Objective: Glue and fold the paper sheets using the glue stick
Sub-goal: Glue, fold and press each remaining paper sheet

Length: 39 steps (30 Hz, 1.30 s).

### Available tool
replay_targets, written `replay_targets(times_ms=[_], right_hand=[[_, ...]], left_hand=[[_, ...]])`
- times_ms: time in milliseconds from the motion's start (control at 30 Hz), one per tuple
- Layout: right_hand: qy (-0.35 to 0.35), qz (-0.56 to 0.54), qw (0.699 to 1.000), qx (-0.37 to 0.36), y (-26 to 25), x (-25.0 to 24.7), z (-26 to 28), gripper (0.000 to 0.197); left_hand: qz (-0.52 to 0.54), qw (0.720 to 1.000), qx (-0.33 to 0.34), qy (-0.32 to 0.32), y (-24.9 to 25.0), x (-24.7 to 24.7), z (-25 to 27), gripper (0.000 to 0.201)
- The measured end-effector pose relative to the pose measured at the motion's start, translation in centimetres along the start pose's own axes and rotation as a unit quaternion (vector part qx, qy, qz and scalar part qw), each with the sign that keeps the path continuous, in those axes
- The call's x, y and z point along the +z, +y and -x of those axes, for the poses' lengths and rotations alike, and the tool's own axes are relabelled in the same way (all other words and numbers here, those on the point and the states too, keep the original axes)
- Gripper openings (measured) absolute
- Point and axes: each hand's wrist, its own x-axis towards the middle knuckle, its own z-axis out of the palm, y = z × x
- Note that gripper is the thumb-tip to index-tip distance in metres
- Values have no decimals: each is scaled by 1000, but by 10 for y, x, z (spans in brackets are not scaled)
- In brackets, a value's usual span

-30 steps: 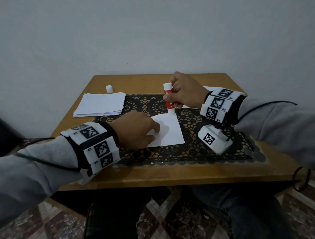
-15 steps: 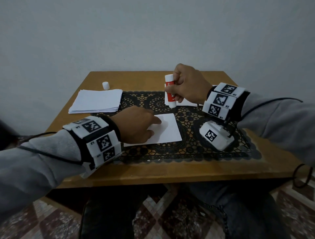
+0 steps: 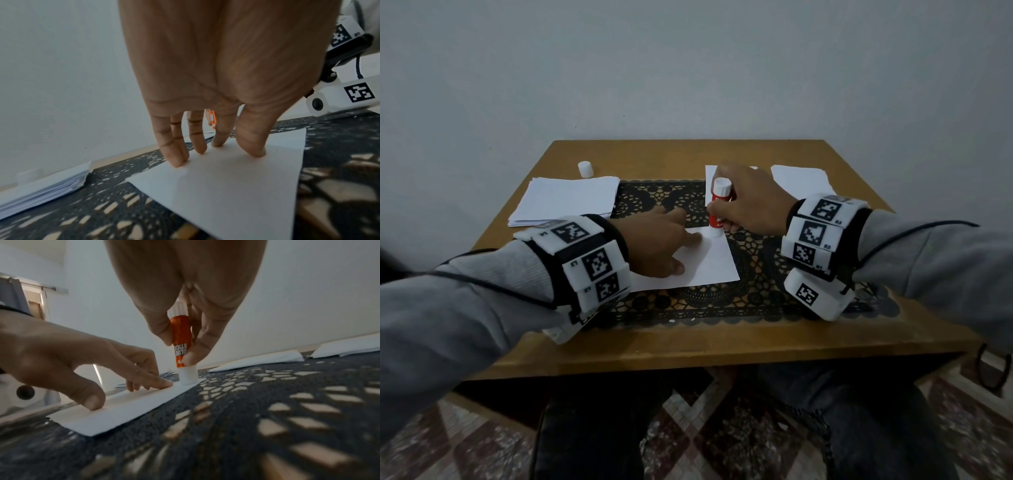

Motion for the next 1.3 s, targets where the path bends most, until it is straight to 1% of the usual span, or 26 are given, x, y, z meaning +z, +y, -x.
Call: replay_targets(times_ms=[100, 200, 400, 533, 633, 733, 833, 967, 1033, 1133, 1200, 1300], right_hand=[[-41, 12, 999, -3, -7, 0, 0, 22], [-58, -1, 998, 5, -12, -1, 3, 20], [-60, -1, 998, -11, -14, -1, 21, 18], [-61, 0, 998, -7, -19, -1, 35, 19], [-60, 5, 998, -6, -23, 0, 48, 19], [-63, 16, 998, -7, -27, 0, 57, 19], [-52, 17, 998, 1, -29, 1, 63, 20], [-35, 16, 999, 12, -32, 3, 67, 21], [-14, 7, 1000, 14, -33, 1, 66, 18], [31, -36, 999, 19, -33, -12, 60, 13], [56, -79, 995, 29, -30, -22, 53, 15], [74, -136, 986, 57, -18, -31, 47, 18]], left_hand=[[0, 1000, -4, 1, 0, 0, 0, 65], [1, 1000, -8, 6, 1, 1, 0, 65], [13, 1000, -10, 21, 1, 3, 1, 65], [25, 999, -12, 26, 1, 4, 0, 65], [49, 998, -13, 37, 0, 5, -1, 65], [94, 994, -33, 42, -2, 5, -1, 65], [132, 989, -53, 33, -6, 4, -1, 69], [137, 986, -93, 30, -12, 5, -5, 79], [151, 983, -100, 34, -17, 6, -6, 80], [177, 978, -99, 39, -24, 7, -6, 79], [186, 977, -98, 37, -28, 7, -6, 80], [190, 976, -101, 28, -30, 6, -7, 83]])
